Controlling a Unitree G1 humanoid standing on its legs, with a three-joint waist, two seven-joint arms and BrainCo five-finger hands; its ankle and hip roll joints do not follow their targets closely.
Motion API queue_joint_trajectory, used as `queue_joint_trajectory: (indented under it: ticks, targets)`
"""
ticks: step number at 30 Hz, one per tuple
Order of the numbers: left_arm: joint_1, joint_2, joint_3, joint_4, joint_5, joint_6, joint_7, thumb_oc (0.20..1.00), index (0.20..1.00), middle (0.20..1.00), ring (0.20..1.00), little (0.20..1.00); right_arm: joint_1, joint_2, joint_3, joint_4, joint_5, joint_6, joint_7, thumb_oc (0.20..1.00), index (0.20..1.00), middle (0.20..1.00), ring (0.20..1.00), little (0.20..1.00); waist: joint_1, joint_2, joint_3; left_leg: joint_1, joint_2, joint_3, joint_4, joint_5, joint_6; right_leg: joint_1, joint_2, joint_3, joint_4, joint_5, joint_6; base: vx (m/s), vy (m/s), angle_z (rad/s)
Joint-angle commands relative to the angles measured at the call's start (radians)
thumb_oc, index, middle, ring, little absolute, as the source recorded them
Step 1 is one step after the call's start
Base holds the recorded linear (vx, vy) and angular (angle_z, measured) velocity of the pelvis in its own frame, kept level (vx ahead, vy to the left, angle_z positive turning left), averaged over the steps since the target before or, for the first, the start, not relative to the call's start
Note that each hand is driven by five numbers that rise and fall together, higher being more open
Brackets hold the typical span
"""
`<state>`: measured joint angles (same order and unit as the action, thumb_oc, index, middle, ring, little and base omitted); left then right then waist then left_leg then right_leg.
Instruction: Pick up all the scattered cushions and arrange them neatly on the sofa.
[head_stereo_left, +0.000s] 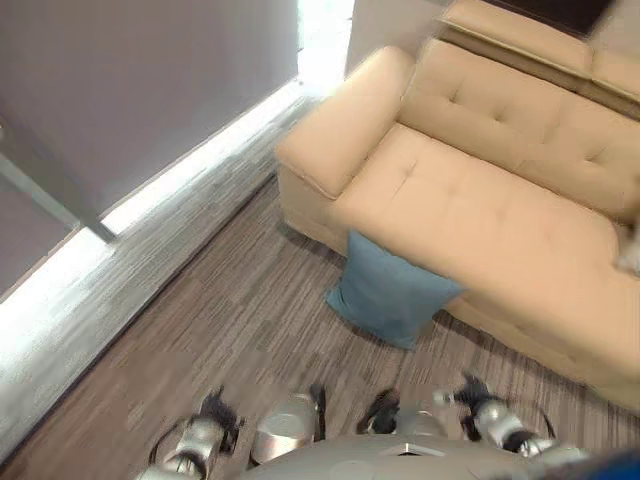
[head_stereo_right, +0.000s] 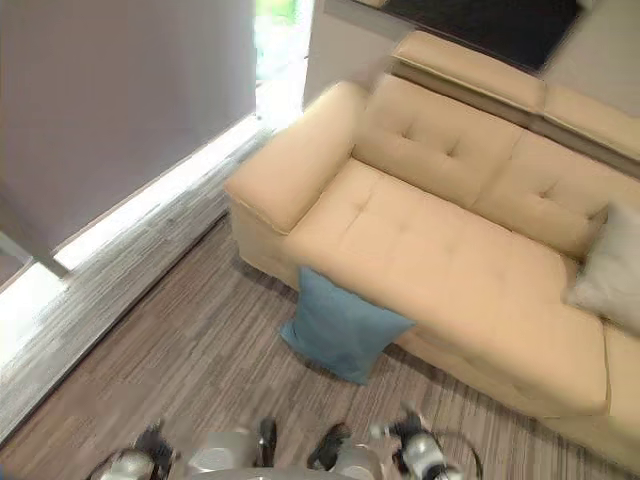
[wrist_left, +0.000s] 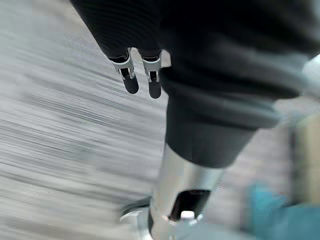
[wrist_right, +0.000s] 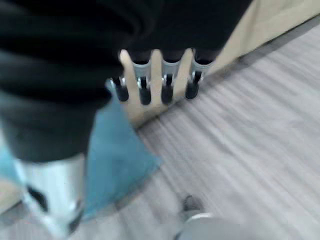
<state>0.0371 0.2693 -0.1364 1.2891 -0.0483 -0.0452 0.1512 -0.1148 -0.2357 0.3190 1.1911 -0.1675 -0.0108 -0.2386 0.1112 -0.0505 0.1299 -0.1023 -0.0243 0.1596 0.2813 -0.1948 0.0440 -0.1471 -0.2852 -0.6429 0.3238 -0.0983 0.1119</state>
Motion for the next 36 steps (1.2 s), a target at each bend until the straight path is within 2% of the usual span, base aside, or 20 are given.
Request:
queue_joint_trajectory:
  ticks: [1,2,3,7,8,10,12,13,14,15,16,20,23,26,27,29,30,32,36]
  targets:
    - [-0.082,0.026,-0.021,0.002,0.032,-0.033,-0.005,1.000,1.000,1.000,1.000,1.000,0.010,-0.058,-0.032,0.067,-0.008,0.013,-0.015,1.000,1.000,1.000,1.000,1.000,-0.033,-0.041,0.000,0.152,0.041,0.026,-0.231,0.027,-0.043,0.106,0.124,0.169,-0.232,0.069,0.010,0.12,-0.237,-0.34]
    - [-0.090,0.016,-0.035,-0.003,0.031,-0.036,-0.005,1.000,1.000,1.000,1.000,1.000,0.017,-0.060,-0.034,0.070,-0.002,0.011,-0.023,1.000,1.000,1.000,1.000,1.000,-0.047,-0.040,-0.004,0.150,0.047,0.032,-0.224,0.028,-0.052,0.117,0.146,0.195,-0.272,0.079,0.009,0.02,-0.182,0.71]
    - [-0.093,0.012,-0.039,-0.007,0.029,-0.038,-0.005,1.000,1.000,1.000,1.000,1.000,0.019,-0.062,-0.040,0.071,0.003,0.010,-0.023,1.000,1.000,1.000,1.000,1.000,-0.055,-0.048,-0.005,0.137,0.042,0.043,-0.217,0.048,-0.053,0.114,0.147,0.198,-0.298,0.101,0.000,0.02,-0.179,0.41]
    - [-0.100,-0.003,-0.052,-0.013,0.032,-0.035,-0.012,1.000,1.000,1.000,1.000,1.000,0.032,-0.069,-0.042,0.082,0.014,0.010,-0.026,1.000,1.000,1.000,1.000,1.000,-0.066,-0.053,0.007,0.110,0.062,0.040,-0.103,0.021,-0.068,0.157,0.172,0.228,-0.351,0.103,-0.016,0.04,-0.125,0.02]
    - [-0.111,-0.012,-0.059,-0.016,0.018,-0.037,-0.010,1.000,1.000,1.000,1.000,1.000,0.029,-0.074,-0.037,0.090,0.022,0.008,-0.029,1.000,1.000,1.000,1.000,1.000,-0.045,-0.056,0.025,0.047,0.039,-0.056,-0.010,0.043,-0.087,0.179,0.194,0.264,-0.381,0.098,-0.032,0.02,-0.097,-0.13]
    - [-0.115,-0.020,-0.068,-0.016,0.011,-0.036,-0.010,1.000,1.000,1.000,1.000,1.000,0.027,-0.077,-0.035,0.094,0.023,0.007,-0.031,1.000,1.000,1.000,1.000,1.000,-0.032,-0.063,0.031,0.002,0.009,-0.119,-0.038,0.037,-0.088,0.188,0.196,0.280,-0.394,0.095,-0.029,0.04,-0.042,-0.40]
    - [-0.118,-0.022,-0.073,-0.011,0.013,-0.034,-0.013,1.000,1.000,1.000,1.000,1.000,0.026,-0.081,-0.035,0.094,0.023,0.004,-0.032,1.000,1.000,1.000,1.000,1.000,-0.032,-0.064,0.028,-0.020,0.002,-0.148,-0.098,0.074,-0.090,0.191,0.200,0.289,-0.394,0.094,-0.022,0.10,0.037,-0.21]
    - [-0.119,-0.019,-0.073,-0.005,0.015,-0.032,-0.013,1.000,1.000,1.000,1.000,1.000,0.023,-0.083,-0.033,0.093,0.024,0.003,-0.035,1.000,1.000,1.000,1.000,1.000,-0.024,-0.061,0.033,-0.052,0.004,-0.175,-0.136,0.118,-0.095,0.198,0.212,0.306,-0.392,0.088,-0.022,0.09,0.054,0.01]
    - [-0.119,-0.019,-0.073,-0.005,0.015,-0.032,-0.013,1.000,1.000,1.000,1.000,1.000,0.023,-0.083,-0.033,0.093,0.024,0.003,-0.035,1.000,1.000,1.000,1.000,1.000,-0.023,-0.062,0.034,-0.050,0.004,-0.174,-0.139,0.120,-0.096,0.198,0.212,0.306,-0.392,0.087,-0.022,0.11,0.078,-0.08]
    - [-0.118,-0.017,-0.074,-0.001,0.014,-0.033,-0.010,1.000,1.000,1.000,1.000,1.000,0.021,-0.084,-0.029,0.092,0.024,0.003,-0.037,1.000,1.000,1.000,1.000,1.000,-0.011,-0.058,0.041,-0.078,0.006,-0.205,-0.164,0.154,-0.102,0.204,0.224,0.324,-0.384,0.075,-0.026,0.08,0.063,-0.19]
    - [-0.118,-0.018,-0.073,0.002,0.012,-0.032,-0.013,1.000,1.000,1.000,1.000,1.000,0.021,-0.085,-0.027,0.095,0.024,0.003,-0.035,1.000,1.000,1.000,1.000,1.000,-0.007,-0.053,0.039,-0.069,0.009,-0.212,-0.183,0.162,-0.102,0.208,0.230,0.331,-0.380,0.065,-0.028,0.18,0.143,-0.34]
    - [-0.102,-0.007,-0.059,0.008,0.019,-0.027,-0.018,1.000,1.000,1.000,1.000,1.000,0.033,-0.066,-0.030,0.097,0.019,0.003,-0.028,1.000,1.000,1.000,1.000,1.000,-0.001,-0.059,0.013,-0.021,0.010,-0.208,-0.198,0.156,-0.090,0.226,0.217,0.346,-0.339,0.036,-0.024,0.18,0.169,-0.36]
    - [-0.100,0.008,-0.048,0.008,0.021,-0.027,-0.022,1.000,1.000,1.000,1.000,1.000,0.028,-0.057,-0.030,0.092,0.011,0.006,-0.022,1.000,1.000,1.000,1.000,1.000,0.015,-0.067,0.008,-0.002,-0.001,-0.175,-0.170,0.123,-0.067,0.220,0.180,0.355,-0.275,0.025,-0.001,0.15,0.220,-0.31]
    - [-0.094,0.023,-0.030,0.009,0.017,-0.023,-0.020,1.000,1.000,1.000,1.000,1.000,0.021,-0.047,-0.033,0.081,0.013,0.008,-0.012,1.000,1.000,1.000,1.000,1.000,0.020,-0.062,0.009,0.025,-0.013,-0.156,-0.160,0.094,-0.033,0.172,0.145,0.372,-0.156,0.037,0.020,0.12,0.222,-0.27]
    - [-0.094,0.029,-0.027,0.011,0.017,-0.022,-0.017,1.000,1.000,1.000,1.000,1.000,0.015,-0.043,-0.029,0.079,0.011,0.010,-0.012,1.000,1.000,1.000,1.000,1.000,0.017,-0.054,0.014,0.039,-0.014,-0.154,-0.167,0.092,-0.019,0.130,0.140,0.381,-0.080,0.054,0.032,0.06,0.162,-0.28]
    - [-0.093,0.030,-0.023,0.010,0.016,-0.022,-0.016,1.000,1.000,1.000,1.000,1.000,0.014,-0.042,-0.028,0.077,0.010,0.009,-0.012,1.000,1.000,1.000,1.000,1.000,0.017,-0.049,0.015,0.049,-0.016,-0.153,-0.178,0.092,-0.012,0.113,0.134,0.377,-0.054,0.062,0.038,0.07,0.128,-0.11]
    - [-0.094,0.032,-0.023,0.008,0.013,-0.023,-0.015,1.000,1.000,1.000,1.000,1.000,0.011,-0.041,-0.026,0.072,0.010,0.009,-0.012,1.000,1.000,1.000,1.000,1.000,0.013,-0.044,0.015,0.072,-0.021,-0.155,-0.202,0.092,-0.006,0.090,0.130,0.362,-0.044,0.076,0.035,0.13,0.133,-0.02]
    - [-0.094,0.032,-0.030,0.002,0.012,-0.025,-0.016,1.000,1.000,1.000,1.000,1.000,0.011,-0.044,-0.024,0.066,0.009,0.009,-0.013,1.000,1.000,1.000,1.000,1.000,0.009,-0.040,0.017,0.097,-0.025,-0.155,-0.228,0.091,0.000,0.072,0.133,0.330,-0.103,0.083,0.020,0.13,0.060,-0.14]
    - [-0.103,0.033,-0.028,0.004,0.005,-0.029,-0.014,1.000,1.000,1.000,1.000,1.000,0.002,-0.052,-0.021,0.060,0.004,0.009,-0.017,1.000,1.000,1.000,1.000,1.000,0.005,-0.041,0.028,0.109,-0.028,-0.158,-0.247,0.095,-0.004,0.047,0.129,0.289,-0.176,0.112,0.026,0.06,-0.050,-0.13]
